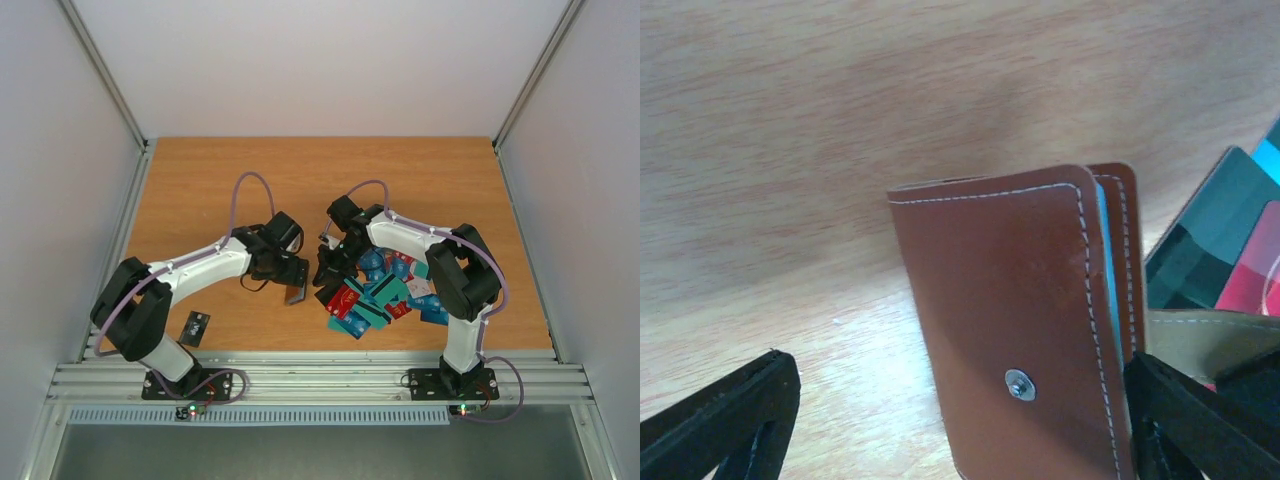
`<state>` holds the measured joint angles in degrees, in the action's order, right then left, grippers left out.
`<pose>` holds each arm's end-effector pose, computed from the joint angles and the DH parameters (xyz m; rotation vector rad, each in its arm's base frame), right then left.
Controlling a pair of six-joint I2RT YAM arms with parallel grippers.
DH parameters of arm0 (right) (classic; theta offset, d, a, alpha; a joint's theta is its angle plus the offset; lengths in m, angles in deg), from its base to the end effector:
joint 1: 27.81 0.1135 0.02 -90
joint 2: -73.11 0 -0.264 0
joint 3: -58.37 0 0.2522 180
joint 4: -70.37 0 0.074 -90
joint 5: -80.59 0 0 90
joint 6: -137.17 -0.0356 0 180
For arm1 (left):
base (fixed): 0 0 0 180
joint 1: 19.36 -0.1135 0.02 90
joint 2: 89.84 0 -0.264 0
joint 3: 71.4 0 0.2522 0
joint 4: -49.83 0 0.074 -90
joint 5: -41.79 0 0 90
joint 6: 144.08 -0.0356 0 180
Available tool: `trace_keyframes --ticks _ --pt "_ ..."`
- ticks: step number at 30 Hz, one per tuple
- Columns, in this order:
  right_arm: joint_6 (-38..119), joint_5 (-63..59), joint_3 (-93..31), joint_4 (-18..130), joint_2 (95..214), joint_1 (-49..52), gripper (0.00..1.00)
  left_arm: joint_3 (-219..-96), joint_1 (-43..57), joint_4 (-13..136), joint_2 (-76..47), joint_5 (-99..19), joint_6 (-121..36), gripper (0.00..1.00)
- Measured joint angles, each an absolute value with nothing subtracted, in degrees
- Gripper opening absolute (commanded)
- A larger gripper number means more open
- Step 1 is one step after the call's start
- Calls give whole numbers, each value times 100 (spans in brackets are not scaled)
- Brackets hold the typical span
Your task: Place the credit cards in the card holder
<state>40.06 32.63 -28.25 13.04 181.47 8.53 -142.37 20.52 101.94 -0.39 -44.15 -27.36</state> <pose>0.2730 0.2304 0.1720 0.8149 -2.7127 -1.1106 0.2233 -0.1898 0.1943 0.3469 2.8549 -0.3552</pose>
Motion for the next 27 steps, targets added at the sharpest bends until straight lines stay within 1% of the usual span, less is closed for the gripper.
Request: trace_keyframes --ticks 4,8,10,13,20,21,22,23,25,27 --pt "4045 3252 -2825 1288 18147 853 1 -14237 2058 10332 -56 -4883 -2703 74" --pt "4098 3208 -2825 1236 18147 853 1 -14163 2058 10467 -211 -5320 -2638 66" --pt "4131 3191 -2825 1223 18147 853 1 -14073 2052 10491 -351 -5469 -2607 61" --pt "4170 3169 -2825 1216 18147 853 1 -13929 2052 10500 -498 -5593 -2583 52" --pt "4264 3121 -2825 1221 18201 853 1 -13610 1995 10467 -528 -5642 -2568 34" --pt "4281 3112 -2825 1221 18234 853 1 -13562 1982 10445 -550 -5617 -2550 31" --pt "4301 3106 -2825 1223 18273 853 1 -13452 1949 10402 -616 -5541 -2572 25" --pt "4314 3104 -2825 1229 18304 853 1 -13444 1925 10402 -622 -5530 -2579 15" --pt "4334 3101 -2821 1249 18370 853 1 -13358 1877 10310 -701 -5419 -2585 3" --pt "4354 3099 -2814 1271 18453 853 2 -13304 1818 10194 -753 -5276 -2611 0"
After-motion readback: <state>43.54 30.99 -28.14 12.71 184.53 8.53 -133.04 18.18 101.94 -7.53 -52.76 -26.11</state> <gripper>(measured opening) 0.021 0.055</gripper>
